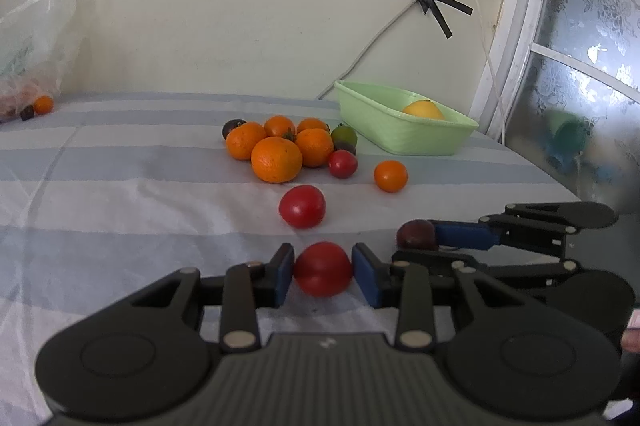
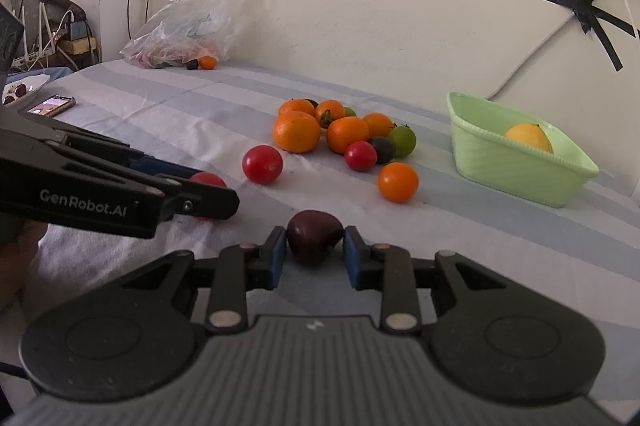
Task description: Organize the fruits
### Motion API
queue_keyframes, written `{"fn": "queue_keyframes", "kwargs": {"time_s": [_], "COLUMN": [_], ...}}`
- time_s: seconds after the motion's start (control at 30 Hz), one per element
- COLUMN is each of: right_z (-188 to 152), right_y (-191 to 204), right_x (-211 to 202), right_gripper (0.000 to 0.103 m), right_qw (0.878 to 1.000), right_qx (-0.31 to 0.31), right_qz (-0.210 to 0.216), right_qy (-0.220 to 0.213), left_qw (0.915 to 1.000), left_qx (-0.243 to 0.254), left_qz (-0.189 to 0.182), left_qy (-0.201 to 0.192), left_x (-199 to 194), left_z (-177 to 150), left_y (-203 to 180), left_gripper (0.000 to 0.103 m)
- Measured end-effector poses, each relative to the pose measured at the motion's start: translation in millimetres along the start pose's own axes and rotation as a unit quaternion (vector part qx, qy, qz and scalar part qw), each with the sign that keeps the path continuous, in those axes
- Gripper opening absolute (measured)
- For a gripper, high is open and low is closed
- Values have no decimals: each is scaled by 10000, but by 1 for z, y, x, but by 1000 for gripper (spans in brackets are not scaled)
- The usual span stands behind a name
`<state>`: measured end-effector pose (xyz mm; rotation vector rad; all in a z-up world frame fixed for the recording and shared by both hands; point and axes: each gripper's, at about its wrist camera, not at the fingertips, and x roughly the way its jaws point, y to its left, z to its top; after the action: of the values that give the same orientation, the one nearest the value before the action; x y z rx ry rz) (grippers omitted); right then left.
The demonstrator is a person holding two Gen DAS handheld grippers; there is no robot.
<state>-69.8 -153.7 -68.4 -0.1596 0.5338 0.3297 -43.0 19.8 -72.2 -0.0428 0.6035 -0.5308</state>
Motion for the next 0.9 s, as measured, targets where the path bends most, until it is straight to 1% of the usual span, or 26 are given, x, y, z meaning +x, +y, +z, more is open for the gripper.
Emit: {"fn": "queue_keyframes", "kwargs": {"time_s": [0.13,0.27,0.53,0.63,0.7,0.77,0.83,0.9], "right_z": [-1,-1,-3,-3,-1,5,14,25], "right_y": [0,0,-1,-4,-9,-19,-34,-53], "right_x": [1,1,-1,-5,-7,-11,-15,-17], "right_gripper": [34,34,33,33,33,33,33,33], "right_qw": [10000,10000,9999,9997,9994,9988,9977,9951], "right_qx": [19,20,23,84,175,279,279,229], "right_qz": [23,29,88,102,124,92,-114,-464], "right_qy": [-1,-4,-85,-185,-260,-402,-606,-841], "left_qw": [9999,9999,9999,9999,9995,9992,9987,9974], "left_qx": [88,36,87,-5,-104,-78,-48,0], "left_qz": [-1,-1,28,-71,-285,-392,-495,-677], "left_qy": [-53,110,59,101,95,-25,-125,-227], "left_x": [-5,1,0,2,3,7,15,29], "left_z": [-2,-1,-1,4,17,38,63,90], "left_y": [-2,-1,-3,-2,-2,-6,-13,-22], "left_gripper": [33,33,31,31,31,31,31,31]}}
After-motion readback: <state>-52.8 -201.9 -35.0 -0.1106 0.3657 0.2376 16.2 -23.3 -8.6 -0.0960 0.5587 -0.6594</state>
